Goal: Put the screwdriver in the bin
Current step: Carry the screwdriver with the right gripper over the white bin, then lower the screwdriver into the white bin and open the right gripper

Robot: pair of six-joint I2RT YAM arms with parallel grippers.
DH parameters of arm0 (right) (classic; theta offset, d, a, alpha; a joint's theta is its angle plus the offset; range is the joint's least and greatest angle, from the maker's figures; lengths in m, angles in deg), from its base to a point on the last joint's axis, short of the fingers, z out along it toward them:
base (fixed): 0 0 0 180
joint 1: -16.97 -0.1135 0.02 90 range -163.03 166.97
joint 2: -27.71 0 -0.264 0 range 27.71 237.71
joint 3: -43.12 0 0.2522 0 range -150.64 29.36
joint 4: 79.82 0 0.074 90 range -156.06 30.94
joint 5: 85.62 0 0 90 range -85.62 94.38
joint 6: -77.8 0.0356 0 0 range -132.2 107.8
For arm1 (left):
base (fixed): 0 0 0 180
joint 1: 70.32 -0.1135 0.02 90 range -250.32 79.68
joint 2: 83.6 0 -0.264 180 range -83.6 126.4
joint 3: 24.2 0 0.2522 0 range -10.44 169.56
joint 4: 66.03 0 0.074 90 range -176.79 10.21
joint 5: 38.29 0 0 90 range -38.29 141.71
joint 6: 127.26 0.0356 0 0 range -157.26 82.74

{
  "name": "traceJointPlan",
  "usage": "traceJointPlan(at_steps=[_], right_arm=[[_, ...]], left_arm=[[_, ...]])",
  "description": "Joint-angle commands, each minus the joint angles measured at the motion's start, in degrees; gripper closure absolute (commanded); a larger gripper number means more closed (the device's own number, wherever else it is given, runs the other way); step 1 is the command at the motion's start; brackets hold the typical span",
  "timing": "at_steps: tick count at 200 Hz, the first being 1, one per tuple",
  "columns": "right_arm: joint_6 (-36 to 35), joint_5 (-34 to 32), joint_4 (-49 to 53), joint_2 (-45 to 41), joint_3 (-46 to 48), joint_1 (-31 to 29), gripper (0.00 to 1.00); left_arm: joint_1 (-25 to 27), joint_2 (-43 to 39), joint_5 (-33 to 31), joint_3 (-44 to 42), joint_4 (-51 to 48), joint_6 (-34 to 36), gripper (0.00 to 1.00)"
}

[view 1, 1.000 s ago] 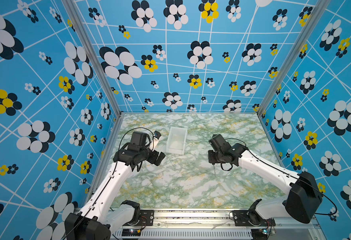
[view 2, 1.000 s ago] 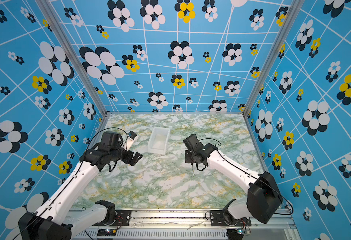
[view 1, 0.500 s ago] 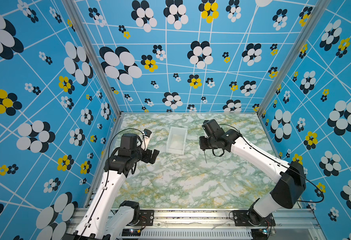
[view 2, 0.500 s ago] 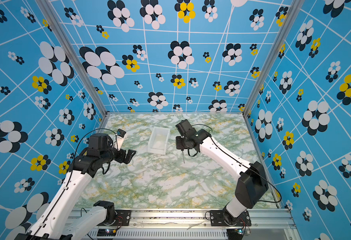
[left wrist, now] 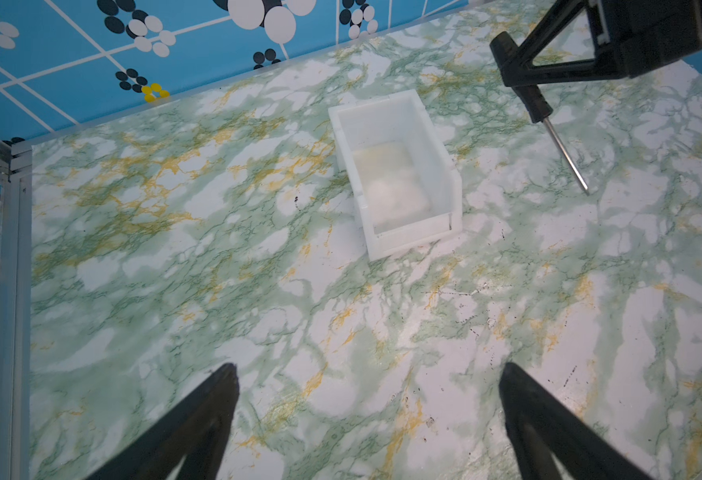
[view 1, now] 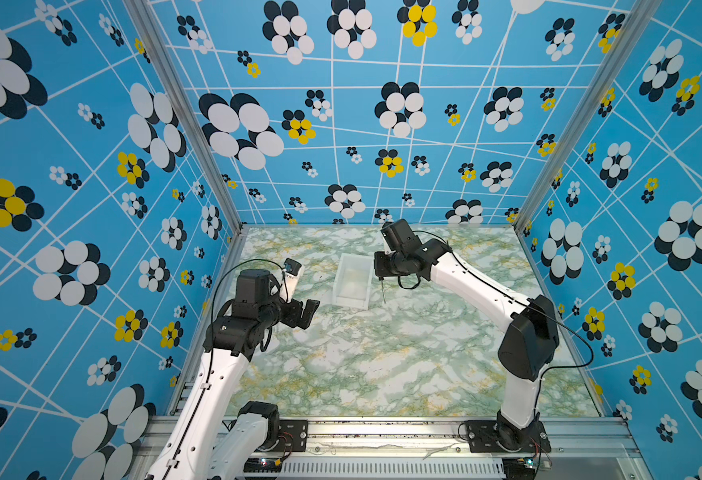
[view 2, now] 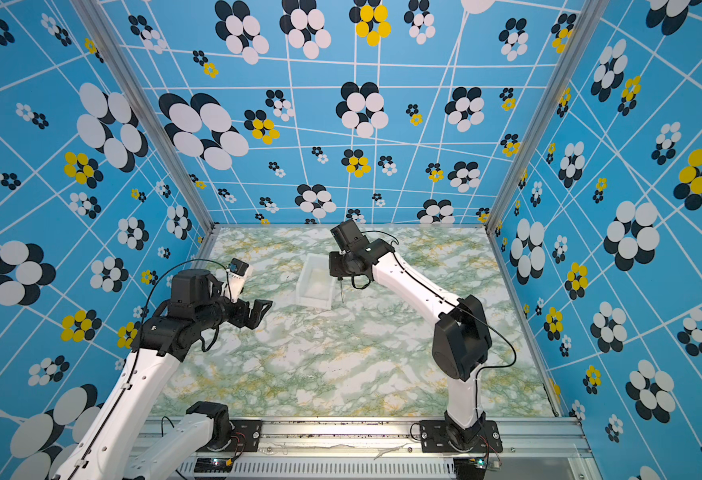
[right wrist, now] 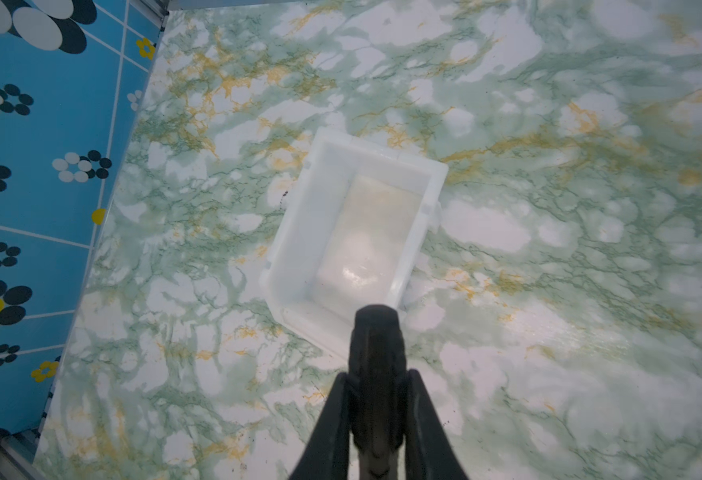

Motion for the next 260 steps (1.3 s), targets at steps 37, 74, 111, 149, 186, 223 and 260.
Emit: traceJointPlan(at_steps=[37,74,111,149,186,223,260], right_arm=[[3.2,2.6,-5.6,12.7,-13.0,-0.4,0.86],[4.8,2.8,-7.9,20.4,-18.5,-0.5,0.86],[5.2,1.1,-9.0,24.6,-21.7,-0.8,0.86],[5.8,-0.1,-9.5,27.7,-23.4,-1.2,0.85],[6.0,-1.2,-9.0,29.8,-24.3,-1.5,0.83],[5.2,-1.8,-6.9,31.8,-26.3,-1.6,0.82],[5.1,-1.7,-5.5,33.4,-27.6,-1.6,0.76]], left_arm=[[-1.1,-2.2,3.4,-1.5,0.5,-1.1,0.01],[-1.4,-2.4,4.6,-1.7,0.8,-1.7,0.01],[-1.5,-2.2,5.1,-2.3,1.5,-1.8,0.01],[-1.6,-1.7,5.6,-2.0,1.6,-2.1,0.01],[-1.7,-1.5,6.0,-1.7,1.4,-2.3,0.01],[-1.8,-1.5,6.7,-2.0,1.4,-2.4,0.01],[-1.9,-1.5,7.1,-2.1,1.7,-2.5,0.01]])
